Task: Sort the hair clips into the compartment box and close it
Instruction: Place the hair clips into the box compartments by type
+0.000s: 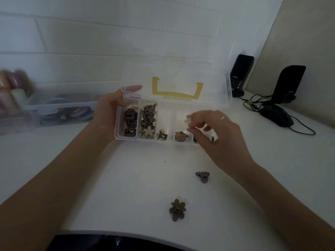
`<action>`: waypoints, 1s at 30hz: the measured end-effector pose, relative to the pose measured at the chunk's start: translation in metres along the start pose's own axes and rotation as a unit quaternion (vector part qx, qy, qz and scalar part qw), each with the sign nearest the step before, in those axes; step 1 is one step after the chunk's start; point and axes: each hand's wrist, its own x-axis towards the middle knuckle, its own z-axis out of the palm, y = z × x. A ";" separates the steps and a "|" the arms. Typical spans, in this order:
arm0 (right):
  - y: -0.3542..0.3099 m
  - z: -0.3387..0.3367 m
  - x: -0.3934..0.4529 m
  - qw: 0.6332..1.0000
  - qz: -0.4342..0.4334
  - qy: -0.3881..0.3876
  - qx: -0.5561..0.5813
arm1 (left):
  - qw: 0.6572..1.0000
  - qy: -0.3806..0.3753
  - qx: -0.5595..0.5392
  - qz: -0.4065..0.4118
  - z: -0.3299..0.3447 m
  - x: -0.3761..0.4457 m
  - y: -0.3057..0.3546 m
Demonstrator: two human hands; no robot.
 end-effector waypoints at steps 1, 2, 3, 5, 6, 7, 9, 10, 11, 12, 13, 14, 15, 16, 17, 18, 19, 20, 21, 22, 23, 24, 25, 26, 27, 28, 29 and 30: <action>0.000 0.001 0.000 1.000 -0.001 -0.001 0.000 | 1.000 0.002 -0.003 -0.002 0.000 0.000 0.000; 0.000 0.000 0.001 1.000 0.003 0.002 0.001 | 1.000 0.004 -0.008 -0.004 0.001 0.000 0.000; 0.001 -0.001 0.001 1.000 0.009 0.007 0.002 | 1.000 0.006 -0.012 -0.006 0.001 0.000 0.000; 0.003 -0.005 0.003 1.000 0.024 0.017 0.001 | 1.000 0.012 -0.014 -0.012 0.000 0.000 0.001; 0.004 -0.006 0.003 0.999 0.027 0.023 -0.002 | 1.000 0.013 -0.012 -0.012 0.000 0.000 0.000; 0.004 -0.007 0.003 0.999 0.030 0.029 -0.003 | 1.000 0.013 -0.009 -0.011 0.000 0.001 0.000; 0.000 -0.004 0.004 0.999 0.035 0.032 0.010 | 1.000 0.014 -0.002 -0.007 -0.001 0.001 -0.001; -0.003 -0.002 0.006 0.999 0.031 0.028 0.018 | 1.000 0.014 0.002 -0.005 -0.001 0.001 -0.001; -0.008 0.002 0.008 0.999 0.017 0.022 0.016 | 1.000 0.013 0.004 -0.004 0.000 0.000 -0.002; -0.012 0.006 0.011 1.000 -0.009 0.015 0.002 | 1.000 0.012 0.005 -0.003 0.000 0.000 -0.002; -0.016 0.010 0.014 0.999 -0.044 0.005 -0.025 | 1.000 0.011 0.005 -0.004 0.001 0.000 -0.002; -0.018 0.016 0.018 0.995 -0.082 -0.006 -0.063 | 1.000 0.011 0.005 -0.005 0.001 0.001 -0.003; -0.019 0.022 0.021 0.987 -0.115 -0.015 -0.111 | 1.000 0.012 0.004 -0.005 0.002 0.000 -0.002; -0.018 0.027 0.023 0.977 -0.138 -0.022 -0.160 | 1.000 0.013 0.001 -0.005 0.003 0.000 -0.002; -0.016 0.033 0.025 0.968 -0.149 -0.026 -0.201 | 1.000 0.014 -0.003 -0.004 0.003 0.000 -0.002; -0.014 0.037 0.025 0.962 -0.149 -0.032 -0.228 | 1.000 0.014 -0.006 -0.003 0.003 0.001 -0.003; -0.011 0.039 0.025 0.959 -0.144 -0.039 -0.242 | 1.000 0.014 -0.008 -0.002 0.003 0.001 -0.003; -0.009 0.040 0.024 0.957 -0.141 -0.046 -0.249 | 1.000 0.013 -0.007 -0.001 0.003 0.001 -0.004; -0.008 0.038 0.023 0.957 -0.140 -0.054 -0.247 | 1.000 0.013 -0.006 0.000 0.002 0.001 -0.004; -0.007 0.035 0.022 0.961 -0.136 -0.062 -0.233 | 1.000 0.015 -0.004 0.001 0.002 0.001 -0.004; -0.008 0.029 0.022 0.968 -0.125 -0.064 -0.209 | 1.000 0.015 -0.002 0.001 0.002 0.001 -0.004; -0.009 0.022 0.022 0.976 -0.106 -0.060 -0.178 | 1.000 0.014 0.001 0.001 0.001 0.002 -0.004; -0.010 0.014 0.022 0.985 -0.080 -0.052 -0.141 | 1.000 0.013 0.004 0.000 0.001 0.002 -0.003; -0.010 0.004 0.023 0.993 -0.051 -0.047 -0.096 | 1.000 0.013 0.008 -0.001 0.001 0.002 -0.003; -0.011 -0.007 0.023 0.997 -0.021 -0.054 -0.048 | 1.000 0.013 0.011 0.000 0.001 0.002 -0.003; -0.012 -0.018 0.022 0.997 0.004 -0.076 -0.003 | 1.000 0.012 0.014 0.000 0.001 0.002 -0.003; -0.013 -0.028 0.019 0.993 0.023 -0.116 0.028 | 1.000 0.012 0.016 0.001 0.001 0.002 -0.003; -0.013 -0.036 0.015 0.985 0.036 -0.164 0.037 | 1.000 0.011 0.015 0.000 0.001 0.002 -0.003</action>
